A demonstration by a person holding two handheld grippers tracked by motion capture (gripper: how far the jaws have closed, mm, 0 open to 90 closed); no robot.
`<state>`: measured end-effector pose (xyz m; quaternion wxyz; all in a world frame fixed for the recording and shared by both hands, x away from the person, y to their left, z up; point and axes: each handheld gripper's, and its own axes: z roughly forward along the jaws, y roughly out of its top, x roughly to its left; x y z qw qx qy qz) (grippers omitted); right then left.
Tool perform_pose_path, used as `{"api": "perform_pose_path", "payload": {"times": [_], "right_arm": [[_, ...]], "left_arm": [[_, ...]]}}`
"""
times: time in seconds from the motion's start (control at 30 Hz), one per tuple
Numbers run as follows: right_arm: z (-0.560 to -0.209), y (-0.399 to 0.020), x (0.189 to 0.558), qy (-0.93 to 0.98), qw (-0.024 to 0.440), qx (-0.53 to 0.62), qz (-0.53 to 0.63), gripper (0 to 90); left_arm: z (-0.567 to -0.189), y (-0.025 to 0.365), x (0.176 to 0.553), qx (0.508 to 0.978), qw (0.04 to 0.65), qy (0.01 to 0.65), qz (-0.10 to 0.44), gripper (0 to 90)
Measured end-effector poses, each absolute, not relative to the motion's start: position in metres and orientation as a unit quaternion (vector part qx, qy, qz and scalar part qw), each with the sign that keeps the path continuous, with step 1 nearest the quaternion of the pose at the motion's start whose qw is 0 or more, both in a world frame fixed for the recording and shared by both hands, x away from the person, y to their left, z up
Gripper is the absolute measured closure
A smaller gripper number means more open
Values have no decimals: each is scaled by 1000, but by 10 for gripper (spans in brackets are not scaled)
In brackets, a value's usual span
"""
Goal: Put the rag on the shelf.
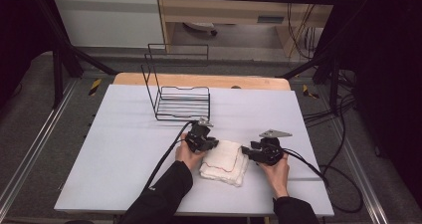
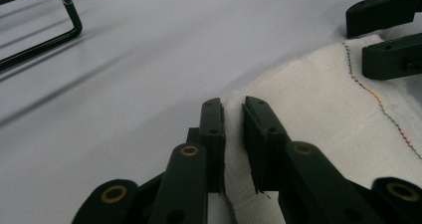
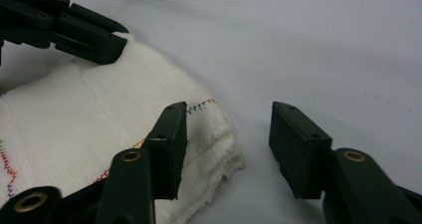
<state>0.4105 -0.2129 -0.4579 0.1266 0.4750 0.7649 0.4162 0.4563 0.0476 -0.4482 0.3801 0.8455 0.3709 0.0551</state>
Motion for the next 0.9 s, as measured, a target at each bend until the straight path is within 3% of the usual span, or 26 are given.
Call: {"api": "perform_pose_path", "payload": {"times": [0.2,0.43,0.57,0.9], "right_arm": [[-459,-210,411,764,110,480,417,613],[-459,-209,410,757,92,494,418,672],[-459,-208,410,753,71,501,421,771],[-457,-208,408,744,68,511,424,818]], "left_arm": [[-449,48,456,843,384,373,54,779],[-449,49,457,842,385,373,51,778],[-449,49,456,844,384,369,58,783],[-447,51,457,842,390,369,48,821]]}}
